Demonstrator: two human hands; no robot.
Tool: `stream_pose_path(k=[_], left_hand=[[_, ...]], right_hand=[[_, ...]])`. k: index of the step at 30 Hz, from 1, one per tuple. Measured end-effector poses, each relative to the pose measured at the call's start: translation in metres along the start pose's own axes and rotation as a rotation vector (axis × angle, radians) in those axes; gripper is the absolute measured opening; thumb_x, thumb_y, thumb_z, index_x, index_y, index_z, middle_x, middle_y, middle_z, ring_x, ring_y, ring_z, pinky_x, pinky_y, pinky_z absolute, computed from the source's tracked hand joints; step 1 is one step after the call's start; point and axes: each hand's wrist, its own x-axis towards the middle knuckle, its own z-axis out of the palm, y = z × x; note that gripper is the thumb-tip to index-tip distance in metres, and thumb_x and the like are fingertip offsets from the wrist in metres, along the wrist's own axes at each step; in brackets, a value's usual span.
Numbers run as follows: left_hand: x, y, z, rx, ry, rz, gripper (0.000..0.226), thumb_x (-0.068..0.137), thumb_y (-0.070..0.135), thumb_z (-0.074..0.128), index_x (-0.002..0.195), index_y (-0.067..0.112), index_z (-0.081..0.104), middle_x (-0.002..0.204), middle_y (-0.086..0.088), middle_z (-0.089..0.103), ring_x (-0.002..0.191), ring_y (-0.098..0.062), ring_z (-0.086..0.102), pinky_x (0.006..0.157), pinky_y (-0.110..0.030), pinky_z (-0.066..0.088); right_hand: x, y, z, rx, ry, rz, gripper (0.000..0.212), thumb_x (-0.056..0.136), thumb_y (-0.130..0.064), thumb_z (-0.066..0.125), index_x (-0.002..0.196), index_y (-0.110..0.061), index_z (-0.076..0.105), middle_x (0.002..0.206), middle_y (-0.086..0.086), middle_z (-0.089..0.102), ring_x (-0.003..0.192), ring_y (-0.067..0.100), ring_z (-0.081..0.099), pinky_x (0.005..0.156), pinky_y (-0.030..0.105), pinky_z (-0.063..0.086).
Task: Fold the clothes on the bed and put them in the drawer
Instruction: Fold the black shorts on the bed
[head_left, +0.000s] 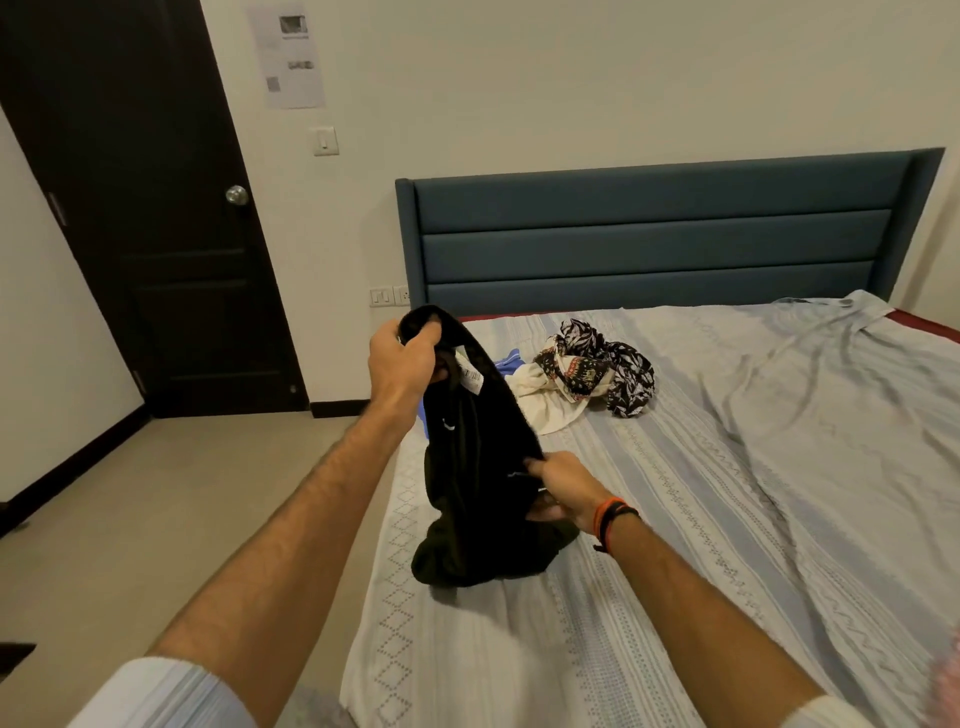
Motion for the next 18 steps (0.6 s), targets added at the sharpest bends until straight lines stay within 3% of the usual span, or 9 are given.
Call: stream_pose_path(k=[3,7,10,13,15,18], left_hand=[[0.003,-0.002,-0.01,0.014,0.064,-0.026,0.017,0.096,0.022,0.062,0.108,0.011,0.055,0.108,-0.012,0.065,0.083,-0.015,0.066,0.053,-0.017,0.055],[0.016,-0.006,-0.031,0.022,0.196,-0.128,0.028,0.096,0.02,0.063,0.121,0.009,0.058,0.11,-0.009,0.063,0.079,-0.012,0.065,0.053,-0.018,0.055],[0.025,-0.01,-0.042,0.075,0.224,-0.156,0.027,0.095,0.018,0.064,0.121,0.012,0.061,0.106,-0.008,0.064,0.076,-0.012,0.062,0.057,-0.022,0.053],[0.027,-0.011,-0.046,0.15,0.237,-0.125,0.017,0.094,0.012,0.063,0.111,0.014,0.066,0.1,-0.007,0.066,0.072,-0.013,0.06,0.055,-0.023,0.05],[0.027,-0.011,-0.047,0.175,0.224,-0.111,0.014,0.094,0.008,0.062,0.106,0.015,0.068,0.096,-0.005,0.065,0.071,-0.013,0.059,0.056,-0.024,0.051],[0.026,-0.007,-0.045,0.258,0.19,-0.069,0.014,0.094,0.006,0.062,0.103,0.015,0.069,0.096,-0.006,0.067,0.074,-0.015,0.06,0.06,-0.026,0.053]], right_hand=[[0.004,-0.018,-0.007,0.258,0.154,0.009,0.022,0.103,-0.018,0.045,0.117,-0.008,0.059,0.111,0.015,0.067,0.101,0.033,0.064,0.077,0.043,0.054],[-0.002,-0.051,-0.038,0.219,0.186,-0.106,0.027,0.094,-0.012,0.065,0.114,0.007,0.061,0.109,0.021,0.071,0.101,0.032,0.069,0.093,0.047,0.054],[-0.014,-0.075,-0.065,-0.153,0.277,-0.245,0.015,0.086,-0.012,0.074,0.086,0.001,0.066,0.087,0.017,0.07,0.081,0.028,0.067,0.077,0.038,0.055],[-0.02,-0.097,-0.083,-0.721,0.596,-0.43,0.008,0.083,-0.013,0.071,0.086,-0.005,0.074,0.077,0.011,0.068,0.072,0.026,0.061,0.065,0.03,0.049],[-0.024,-0.106,-0.088,-0.778,0.702,-0.459,0.018,0.08,-0.004,0.065,0.093,-0.008,0.076,0.082,0.012,0.07,0.075,0.028,0.062,0.071,0.032,0.053],[-0.027,-0.117,-0.09,-0.678,0.772,-0.424,0.025,0.078,0.001,0.059,0.098,-0.006,0.074,0.088,0.016,0.07,0.076,0.027,0.056,0.072,0.031,0.05]])
